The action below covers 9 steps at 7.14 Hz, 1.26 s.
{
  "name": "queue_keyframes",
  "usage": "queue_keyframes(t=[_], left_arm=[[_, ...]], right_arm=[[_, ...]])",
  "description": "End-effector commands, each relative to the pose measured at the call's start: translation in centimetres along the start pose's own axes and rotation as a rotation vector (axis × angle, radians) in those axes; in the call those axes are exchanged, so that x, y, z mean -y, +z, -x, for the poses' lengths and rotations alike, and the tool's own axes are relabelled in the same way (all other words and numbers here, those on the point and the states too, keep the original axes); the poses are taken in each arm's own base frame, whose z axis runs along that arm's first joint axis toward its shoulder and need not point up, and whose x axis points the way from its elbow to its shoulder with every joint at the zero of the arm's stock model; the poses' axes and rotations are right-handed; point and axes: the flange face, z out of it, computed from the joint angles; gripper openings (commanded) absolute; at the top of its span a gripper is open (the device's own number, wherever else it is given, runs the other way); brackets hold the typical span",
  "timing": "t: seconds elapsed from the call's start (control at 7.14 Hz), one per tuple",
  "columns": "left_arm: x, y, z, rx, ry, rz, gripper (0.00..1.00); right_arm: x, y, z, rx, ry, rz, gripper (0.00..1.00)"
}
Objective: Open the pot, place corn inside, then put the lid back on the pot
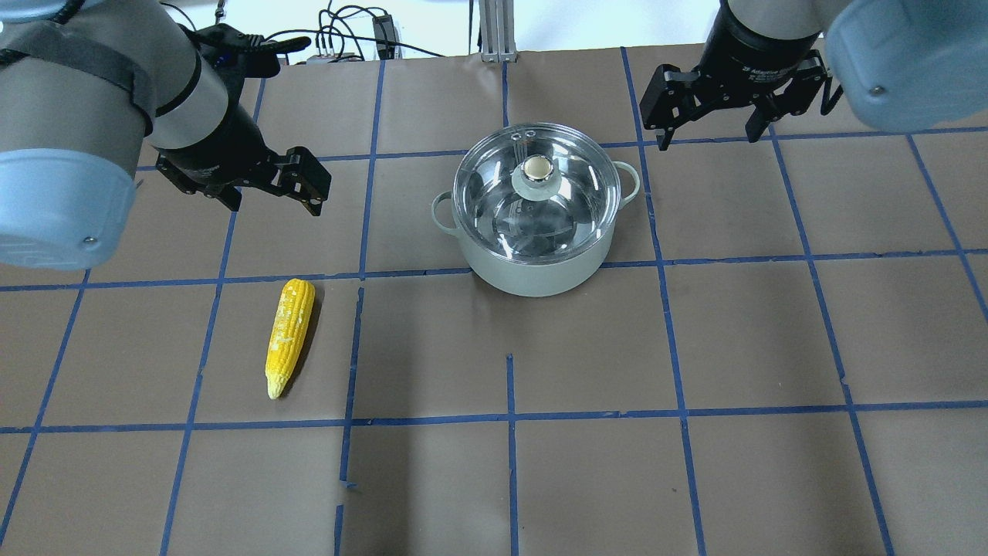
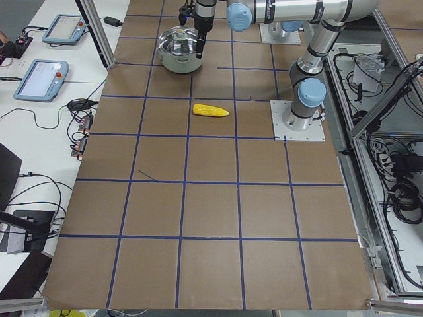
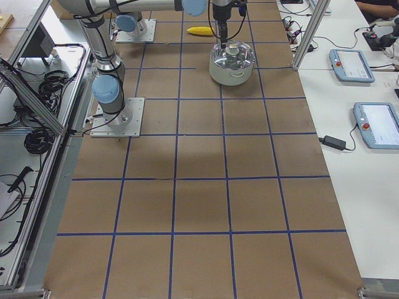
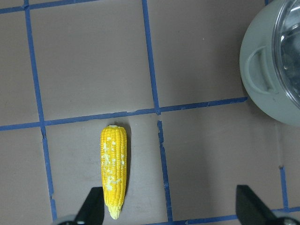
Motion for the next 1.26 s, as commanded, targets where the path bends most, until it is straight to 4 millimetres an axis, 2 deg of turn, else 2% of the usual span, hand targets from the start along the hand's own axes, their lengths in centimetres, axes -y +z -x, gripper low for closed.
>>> queue_keyframes(t=[0.0, 0.28, 0.42, 0.7, 0.98, 1.12], left_arm=[[-0.3, -0.9, -0.3, 0.004, 0.009, -0.014, 1.00], [-0.2, -2.3, -0.7, -0.002, 0.040, -0.052, 1.00], [-0.5, -1.7, 0.0, 0.007, 0.043, -0.037, 1.00], [0.2, 0.0, 0.3, 0.009, 0.037, 0.002, 1.00], [1.9, 1.0, 0.5, 0.009, 0.025, 0.014, 1.00], [2.0, 1.4, 0.6, 0.010, 0.022, 0.022, 1.00]], right_arm=[[-1.0, -1.1, -0.1, -0.007, 0.002, -0.008, 1.00], [-1.2, -1.6, -0.1, -0.004, 0.001, -0.014, 1.00], [-1.4, -0.5, -0.2, -0.001, 0.006, 0.042, 1.00], [-0.8, 1.5, -0.2, 0.008, 0.006, 0.080, 1.00], [-0.9, 1.2, -0.2, 0.004, -0.011, 0.084, 1.00], [-0.7, 1.0, -0.2, 0.001, -0.014, 0.075, 1.00]])
